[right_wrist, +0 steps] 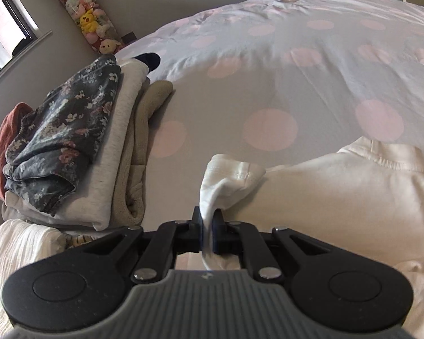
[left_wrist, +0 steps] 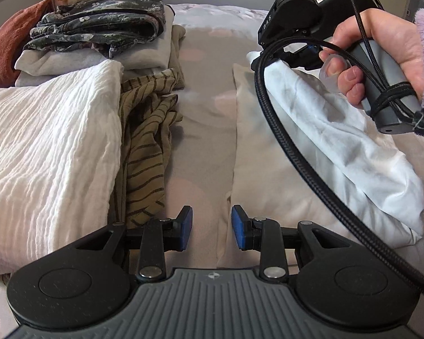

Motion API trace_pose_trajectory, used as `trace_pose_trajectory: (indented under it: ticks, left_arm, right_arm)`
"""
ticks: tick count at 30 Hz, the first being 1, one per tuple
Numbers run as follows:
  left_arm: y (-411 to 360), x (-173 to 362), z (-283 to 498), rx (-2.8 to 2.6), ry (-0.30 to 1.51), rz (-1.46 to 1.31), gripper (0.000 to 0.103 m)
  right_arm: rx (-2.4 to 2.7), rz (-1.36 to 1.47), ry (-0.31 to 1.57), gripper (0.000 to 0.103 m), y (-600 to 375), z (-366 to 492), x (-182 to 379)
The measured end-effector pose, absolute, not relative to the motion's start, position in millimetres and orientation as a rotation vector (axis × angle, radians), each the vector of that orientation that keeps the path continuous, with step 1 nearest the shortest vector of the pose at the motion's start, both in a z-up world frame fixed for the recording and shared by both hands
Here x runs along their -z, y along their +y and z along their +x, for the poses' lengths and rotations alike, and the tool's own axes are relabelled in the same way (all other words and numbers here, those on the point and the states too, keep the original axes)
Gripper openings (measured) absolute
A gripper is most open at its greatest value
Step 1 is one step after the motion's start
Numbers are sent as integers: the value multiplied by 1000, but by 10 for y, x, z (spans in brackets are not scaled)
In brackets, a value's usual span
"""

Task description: Fold clothes

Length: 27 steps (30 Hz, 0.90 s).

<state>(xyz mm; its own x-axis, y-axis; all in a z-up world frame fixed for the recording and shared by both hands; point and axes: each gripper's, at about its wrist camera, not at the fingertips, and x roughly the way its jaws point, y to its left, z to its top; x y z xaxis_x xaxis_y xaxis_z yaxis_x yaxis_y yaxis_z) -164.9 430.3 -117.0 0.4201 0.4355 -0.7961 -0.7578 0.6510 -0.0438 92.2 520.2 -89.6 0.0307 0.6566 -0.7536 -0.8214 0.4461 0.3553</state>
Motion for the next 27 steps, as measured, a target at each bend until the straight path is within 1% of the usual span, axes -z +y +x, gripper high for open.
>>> trace_pose_trajectory:
  ticks: [5,7,10,11,12,13,14,16,18,22,27]
  left_arm:
    - [4359,1162,-1612,-792,884,-451,28]
    - [4374,1150,-1578,-795,909,-455,28]
    - [4354,1114,-1540,-798,935,-440,28]
    - [4337,1087,-1534,-798,937,-434,28]
    - [4317,1055,-1529,-797,936,-428,29]
    - [4297,1024,-1525,-796,935,-422,29]
    - [4276,992,-1521,-795,934,-416,29]
    - [4236,929,-1512,-793,932,-404,29]
    - [4195,867,-1504,-792,930,-392,29]
    - [4088,753,-1436,-769,919,-373,29]
    - [3938,741,-1306,-733,928,-345,29]
  right_arm:
    - [-1139,-218,1069,8,5295,942,1133]
    - [-1150,-231,1067,8,5303,943,1144]
    - [-1171,-249,1062,14,5302,945,1124]
    - [-1184,-251,1057,18,5284,952,1080]
    - [-1198,-248,1047,26,5254,961,1020]
    - [-1213,-237,1032,31,5216,975,949]
    - [-1230,-224,1017,34,5149,1004,864]
    - [-1263,-200,987,35,4978,1075,686]
    - [-1277,-189,946,43,4703,1170,543]
    - [-1267,-176,876,44,4054,1372,378]
    - [-1164,-134,887,44,3182,1636,582]
